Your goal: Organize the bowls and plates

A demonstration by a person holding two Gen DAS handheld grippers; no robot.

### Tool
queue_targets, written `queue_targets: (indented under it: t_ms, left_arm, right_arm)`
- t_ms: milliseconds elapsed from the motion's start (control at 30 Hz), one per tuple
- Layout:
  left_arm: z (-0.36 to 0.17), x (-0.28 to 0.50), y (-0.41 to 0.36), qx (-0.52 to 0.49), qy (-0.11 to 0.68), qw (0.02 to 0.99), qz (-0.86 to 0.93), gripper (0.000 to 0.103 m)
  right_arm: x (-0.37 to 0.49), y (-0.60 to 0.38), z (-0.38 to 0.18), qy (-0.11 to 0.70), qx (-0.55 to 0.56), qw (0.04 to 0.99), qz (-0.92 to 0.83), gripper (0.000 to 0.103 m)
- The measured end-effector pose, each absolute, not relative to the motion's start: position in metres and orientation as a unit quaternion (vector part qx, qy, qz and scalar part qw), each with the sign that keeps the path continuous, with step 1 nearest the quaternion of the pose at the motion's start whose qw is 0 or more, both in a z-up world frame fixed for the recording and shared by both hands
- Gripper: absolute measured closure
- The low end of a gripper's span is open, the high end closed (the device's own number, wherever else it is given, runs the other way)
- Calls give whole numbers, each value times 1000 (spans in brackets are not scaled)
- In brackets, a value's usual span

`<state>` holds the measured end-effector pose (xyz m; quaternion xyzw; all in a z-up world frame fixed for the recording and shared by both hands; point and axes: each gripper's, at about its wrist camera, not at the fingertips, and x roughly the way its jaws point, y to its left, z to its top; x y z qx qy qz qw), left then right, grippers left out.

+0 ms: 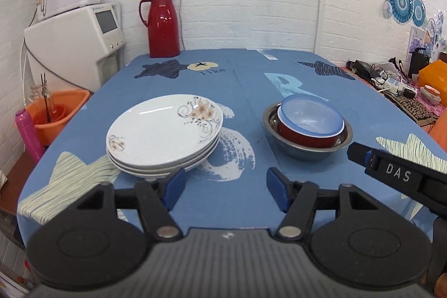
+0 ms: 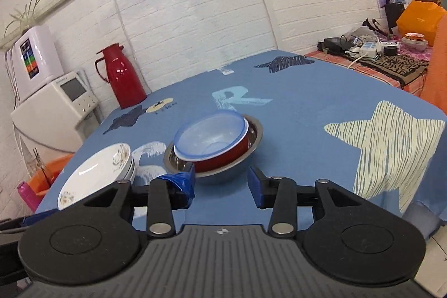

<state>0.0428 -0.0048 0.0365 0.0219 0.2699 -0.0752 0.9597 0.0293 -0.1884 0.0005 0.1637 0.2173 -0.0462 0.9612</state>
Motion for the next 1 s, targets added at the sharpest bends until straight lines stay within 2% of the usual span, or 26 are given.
queue_targets:
  t_ms: [133, 333, 700, 1000]
  left_arm:
    - [31, 24, -3, 25, 272, 959, -79, 38]
    - [26, -4, -2, 33, 261, 961, -78, 38]
    - [14, -19, -10, 53, 253, 962, -85, 38]
    - [4, -9, -6, 47, 279, 957, -59, 32]
  right_arm:
    - [9, -181, -2, 223, 157, 962, -31, 76]
    - [-21, -163, -1, 272, 121, 952, -62, 74]
    - [-47, -172, -16, 251, 146, 954, -73, 72]
    - [-44, -173, -26, 263, 153, 949, -75, 71]
